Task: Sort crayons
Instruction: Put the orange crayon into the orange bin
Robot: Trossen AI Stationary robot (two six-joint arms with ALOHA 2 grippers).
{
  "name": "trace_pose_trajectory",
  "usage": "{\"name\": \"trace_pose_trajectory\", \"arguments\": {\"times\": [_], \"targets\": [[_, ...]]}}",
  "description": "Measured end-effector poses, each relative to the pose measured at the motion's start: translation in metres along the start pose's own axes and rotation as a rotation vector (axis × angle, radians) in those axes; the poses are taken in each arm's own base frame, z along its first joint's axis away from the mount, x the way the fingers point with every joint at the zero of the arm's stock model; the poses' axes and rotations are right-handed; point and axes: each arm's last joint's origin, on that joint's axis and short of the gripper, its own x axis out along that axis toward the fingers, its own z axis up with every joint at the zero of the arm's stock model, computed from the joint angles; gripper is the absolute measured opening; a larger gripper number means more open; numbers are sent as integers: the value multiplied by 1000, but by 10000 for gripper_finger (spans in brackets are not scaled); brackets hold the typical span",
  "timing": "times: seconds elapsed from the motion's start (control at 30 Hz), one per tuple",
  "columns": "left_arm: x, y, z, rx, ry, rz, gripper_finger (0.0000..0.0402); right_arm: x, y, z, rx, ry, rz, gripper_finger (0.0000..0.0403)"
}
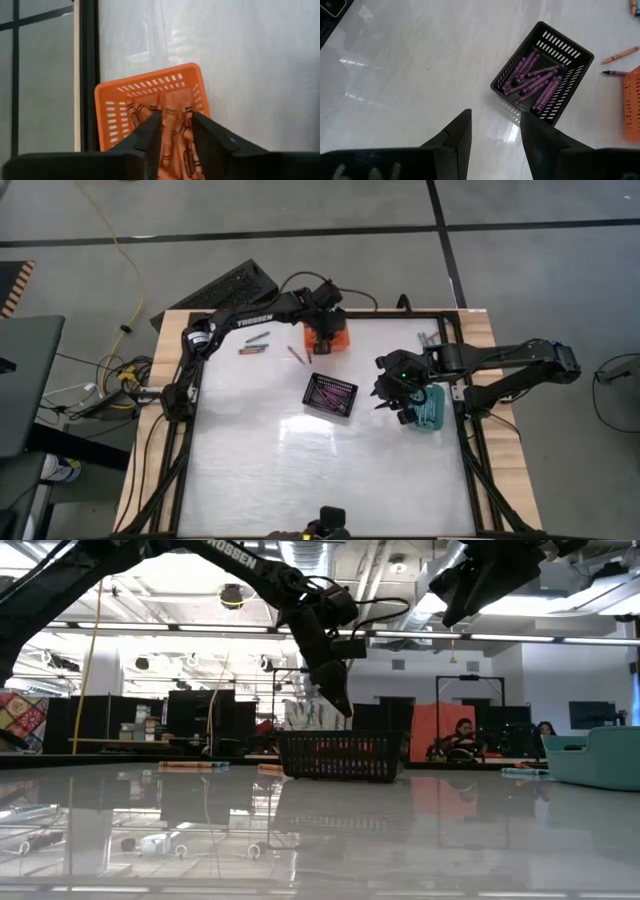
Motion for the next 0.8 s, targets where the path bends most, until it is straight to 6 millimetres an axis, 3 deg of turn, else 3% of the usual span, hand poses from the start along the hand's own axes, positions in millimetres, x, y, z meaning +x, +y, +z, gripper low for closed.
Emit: {"name": "trace_pose_trajectory", "arguments": {"times": [0.23, 0.4, 0.6, 0.8], "targets": [[-9, -4, -18, 66, 192, -47, 139, 0, 1, 0, 7, 5, 3, 161], [-35, 1, -31, 97, 259, -157, 141, 0, 3, 0, 1, 6, 10, 161], [-67, 19, -37, 72, 183, -175, 141, 0, 4, 0, 0, 7, 15, 161], [-59, 25, -59, 80, 223, -211, 142, 0, 4, -1, 1, 18, 19, 161]]}}
